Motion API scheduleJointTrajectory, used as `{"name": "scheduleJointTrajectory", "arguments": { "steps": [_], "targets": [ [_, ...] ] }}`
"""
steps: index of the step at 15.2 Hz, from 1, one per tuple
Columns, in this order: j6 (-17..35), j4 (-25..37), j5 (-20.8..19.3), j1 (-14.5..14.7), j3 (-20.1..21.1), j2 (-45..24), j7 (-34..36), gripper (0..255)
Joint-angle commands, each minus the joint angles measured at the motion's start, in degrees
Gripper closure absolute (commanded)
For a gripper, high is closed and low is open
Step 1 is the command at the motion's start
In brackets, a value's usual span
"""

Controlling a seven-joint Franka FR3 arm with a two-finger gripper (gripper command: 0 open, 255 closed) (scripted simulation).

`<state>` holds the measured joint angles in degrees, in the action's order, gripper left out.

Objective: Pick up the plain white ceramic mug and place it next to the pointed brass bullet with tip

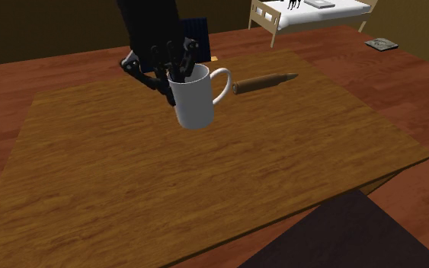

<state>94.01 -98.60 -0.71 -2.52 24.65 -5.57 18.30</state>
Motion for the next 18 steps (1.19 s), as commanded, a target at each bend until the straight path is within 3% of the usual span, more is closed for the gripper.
{"name": "scheduleJointTrajectory", "arguments": {
  "steps": [1, 9, 18],
  "targets": [
    [0.8, -3.5, 0.8, -1.8, -1.2, 3.0, -3.2, 255],
    [1.8, -9.8, 0.8, -7.4, -6.9, 8.6, -14.8, 255],
    [2.5, -11.9, -1.3, -13.3, -13.7, 10.3, -27.0, 255]
  ]
}}
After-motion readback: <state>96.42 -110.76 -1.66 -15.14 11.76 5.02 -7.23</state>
